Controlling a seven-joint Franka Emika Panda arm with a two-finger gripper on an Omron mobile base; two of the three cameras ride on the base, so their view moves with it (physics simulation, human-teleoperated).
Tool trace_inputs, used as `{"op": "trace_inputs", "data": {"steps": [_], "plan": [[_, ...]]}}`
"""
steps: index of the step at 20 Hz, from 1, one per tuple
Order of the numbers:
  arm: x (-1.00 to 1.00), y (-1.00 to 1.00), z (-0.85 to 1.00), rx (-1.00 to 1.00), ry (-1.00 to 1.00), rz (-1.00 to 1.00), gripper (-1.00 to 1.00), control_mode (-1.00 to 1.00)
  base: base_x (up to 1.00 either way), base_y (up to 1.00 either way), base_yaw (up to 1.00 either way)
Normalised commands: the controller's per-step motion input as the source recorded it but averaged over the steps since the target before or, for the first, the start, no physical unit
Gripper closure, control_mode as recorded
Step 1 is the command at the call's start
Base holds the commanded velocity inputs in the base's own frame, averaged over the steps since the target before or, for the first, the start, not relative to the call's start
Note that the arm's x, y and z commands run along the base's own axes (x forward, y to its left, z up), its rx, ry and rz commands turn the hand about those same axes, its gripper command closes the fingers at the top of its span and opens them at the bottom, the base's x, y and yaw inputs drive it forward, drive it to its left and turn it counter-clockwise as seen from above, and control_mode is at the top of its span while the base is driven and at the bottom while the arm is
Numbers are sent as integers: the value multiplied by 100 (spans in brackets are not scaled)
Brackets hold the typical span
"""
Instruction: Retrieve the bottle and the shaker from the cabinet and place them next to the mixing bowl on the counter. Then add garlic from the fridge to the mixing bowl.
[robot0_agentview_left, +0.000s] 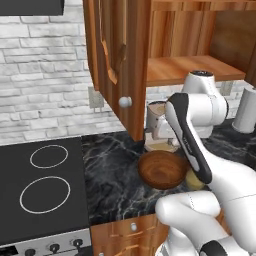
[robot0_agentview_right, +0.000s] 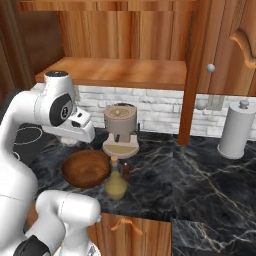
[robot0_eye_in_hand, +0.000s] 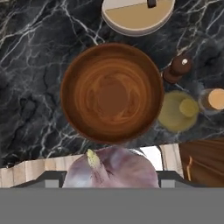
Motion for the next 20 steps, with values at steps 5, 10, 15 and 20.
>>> {"op": "trace_inputs", "data": {"steps": [5,10,15,20], "plan": [[34,0,-100,0,1,0,100,-100,0,0,0],[25,2,-56,0,-3,0,100,-100,0,0,0],[69,2,0,-3,-4,0,100,-100,0,0,0],[35,0,-11,0,0,0,100,-100,0,0,0]]}}
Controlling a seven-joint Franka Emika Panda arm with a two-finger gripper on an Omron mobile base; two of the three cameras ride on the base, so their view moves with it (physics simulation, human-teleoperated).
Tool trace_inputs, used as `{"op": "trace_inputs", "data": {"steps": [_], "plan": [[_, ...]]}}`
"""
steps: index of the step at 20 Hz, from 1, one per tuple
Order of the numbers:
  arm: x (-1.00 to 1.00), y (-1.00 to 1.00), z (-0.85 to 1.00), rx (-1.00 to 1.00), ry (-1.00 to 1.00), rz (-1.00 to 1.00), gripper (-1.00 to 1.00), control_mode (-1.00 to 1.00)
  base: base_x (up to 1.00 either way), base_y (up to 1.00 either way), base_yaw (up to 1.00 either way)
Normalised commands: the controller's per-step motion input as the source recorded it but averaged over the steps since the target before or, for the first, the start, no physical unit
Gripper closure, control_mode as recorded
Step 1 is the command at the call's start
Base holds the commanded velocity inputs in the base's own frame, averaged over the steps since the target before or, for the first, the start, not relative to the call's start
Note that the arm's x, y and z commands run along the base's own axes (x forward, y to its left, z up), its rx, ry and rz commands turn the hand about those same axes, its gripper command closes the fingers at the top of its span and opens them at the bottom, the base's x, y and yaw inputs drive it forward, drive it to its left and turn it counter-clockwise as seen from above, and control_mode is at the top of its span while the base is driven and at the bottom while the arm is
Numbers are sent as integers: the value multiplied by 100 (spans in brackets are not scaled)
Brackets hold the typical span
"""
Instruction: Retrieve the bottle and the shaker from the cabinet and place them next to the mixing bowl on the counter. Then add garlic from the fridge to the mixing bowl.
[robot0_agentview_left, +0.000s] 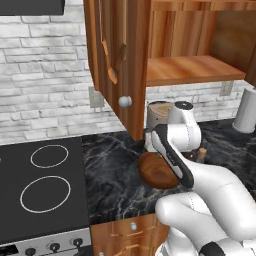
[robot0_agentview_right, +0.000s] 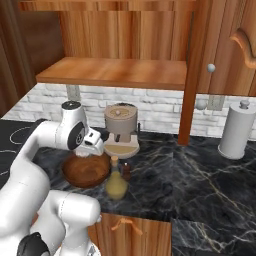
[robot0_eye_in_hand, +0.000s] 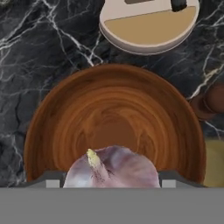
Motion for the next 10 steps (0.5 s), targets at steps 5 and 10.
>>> {"op": "trace_inputs", "data": {"steps": [5,10], "plan": [[4,0,-47,0,0,0,100,-100,0,0,0],[0,0,-72,0,1,0,100,-100,0,0,0]]}}
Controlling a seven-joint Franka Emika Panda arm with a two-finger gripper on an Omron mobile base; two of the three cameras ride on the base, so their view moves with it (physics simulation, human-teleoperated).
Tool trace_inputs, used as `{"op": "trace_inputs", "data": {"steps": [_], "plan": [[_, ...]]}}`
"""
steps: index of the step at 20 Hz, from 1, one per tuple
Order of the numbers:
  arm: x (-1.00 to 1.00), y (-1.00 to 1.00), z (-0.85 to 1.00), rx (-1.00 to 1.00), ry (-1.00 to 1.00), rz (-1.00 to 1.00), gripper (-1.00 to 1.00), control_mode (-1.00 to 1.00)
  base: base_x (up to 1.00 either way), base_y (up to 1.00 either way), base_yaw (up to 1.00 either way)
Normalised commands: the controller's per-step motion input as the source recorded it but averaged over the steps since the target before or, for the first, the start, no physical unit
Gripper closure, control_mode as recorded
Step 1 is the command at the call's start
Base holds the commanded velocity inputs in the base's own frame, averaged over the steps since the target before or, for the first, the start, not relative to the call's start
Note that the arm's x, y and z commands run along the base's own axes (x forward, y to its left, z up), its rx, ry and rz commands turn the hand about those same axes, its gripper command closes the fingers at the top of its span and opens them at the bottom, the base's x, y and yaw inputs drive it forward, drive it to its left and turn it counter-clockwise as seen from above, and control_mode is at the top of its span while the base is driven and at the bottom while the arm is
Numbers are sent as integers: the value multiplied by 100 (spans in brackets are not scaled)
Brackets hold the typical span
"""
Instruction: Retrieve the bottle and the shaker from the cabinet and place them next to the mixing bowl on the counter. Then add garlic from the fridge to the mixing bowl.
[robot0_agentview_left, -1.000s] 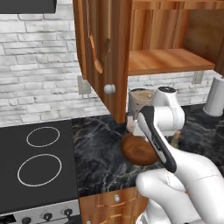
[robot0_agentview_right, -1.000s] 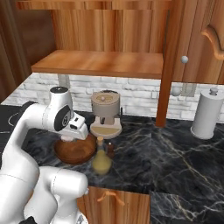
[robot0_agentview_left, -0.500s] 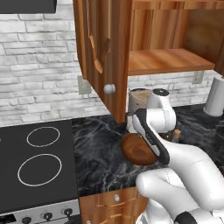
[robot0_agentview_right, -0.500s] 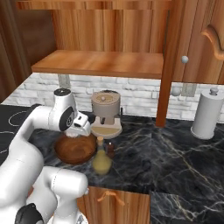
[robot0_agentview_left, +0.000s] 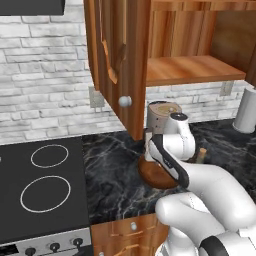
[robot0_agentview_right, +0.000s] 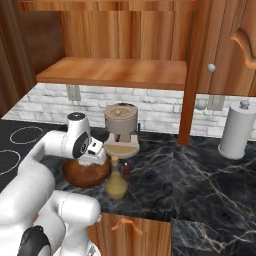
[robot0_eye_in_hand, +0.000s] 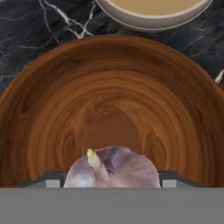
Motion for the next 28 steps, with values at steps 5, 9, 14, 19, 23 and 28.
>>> {"op": "trace_inputs", "data": {"steps": [5,9,14,19,23,28], "plan": [[5,0,-57,0,0,0,100,-100,0,0,0],[8,1,-12,0,0,0,100,-100,0,0,0],[32,1,-2,0,2,0,100,-100,0,0,0],[0,0,-29,0,0,0,100,-100,0,0,0],[0,0,-5,0,0,0,100,-100,0,0,0],[0,0,0,0,0,0,-100,-100,0,0,0]]}}
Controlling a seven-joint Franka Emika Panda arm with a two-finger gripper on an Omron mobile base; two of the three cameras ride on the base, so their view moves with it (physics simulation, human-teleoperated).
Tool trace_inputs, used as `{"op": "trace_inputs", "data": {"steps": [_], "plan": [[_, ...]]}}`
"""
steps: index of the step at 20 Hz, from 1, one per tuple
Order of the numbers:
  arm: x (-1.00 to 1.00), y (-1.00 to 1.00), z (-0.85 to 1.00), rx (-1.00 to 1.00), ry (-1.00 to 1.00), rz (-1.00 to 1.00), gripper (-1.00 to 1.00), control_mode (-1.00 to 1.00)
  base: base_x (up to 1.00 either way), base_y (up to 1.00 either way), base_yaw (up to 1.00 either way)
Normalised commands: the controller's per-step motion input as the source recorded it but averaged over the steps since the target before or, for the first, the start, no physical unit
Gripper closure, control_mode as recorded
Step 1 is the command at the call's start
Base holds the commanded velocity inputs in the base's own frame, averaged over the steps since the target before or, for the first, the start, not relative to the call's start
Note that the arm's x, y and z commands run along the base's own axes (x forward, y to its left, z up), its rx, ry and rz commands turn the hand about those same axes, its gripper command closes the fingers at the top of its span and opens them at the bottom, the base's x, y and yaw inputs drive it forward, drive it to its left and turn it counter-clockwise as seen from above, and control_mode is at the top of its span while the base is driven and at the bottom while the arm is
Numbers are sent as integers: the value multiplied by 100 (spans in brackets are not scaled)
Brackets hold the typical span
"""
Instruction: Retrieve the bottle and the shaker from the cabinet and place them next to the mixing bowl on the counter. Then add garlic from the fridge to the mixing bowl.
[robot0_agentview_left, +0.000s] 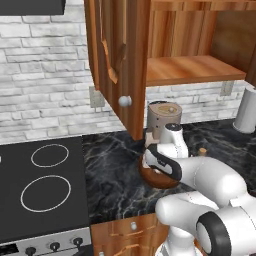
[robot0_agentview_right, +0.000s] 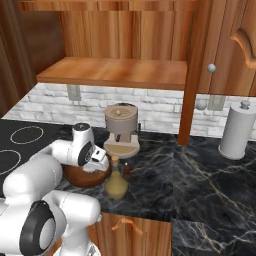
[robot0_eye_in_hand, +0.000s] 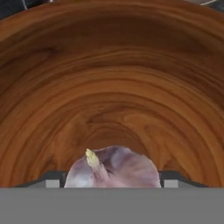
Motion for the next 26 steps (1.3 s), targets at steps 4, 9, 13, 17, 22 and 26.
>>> {"op": "trace_inputs", "data": {"steps": [4,9,13,17,22,26], "plan": [[0,0,28,0,0,0,-100,-100,0,0,0],[0,0,49,0,0,0,-100,-100,0,0,0],[-16,0,74,0,-1,0,-100,-100,0,0,0],[-51,-19,84,2,-10,0,-100,-100,0,0,0],[-64,-24,87,1,-14,0,-100,-100,0,0,0],[-75,-3,84,0,-14,0,-100,-100,0,0,0]]}}
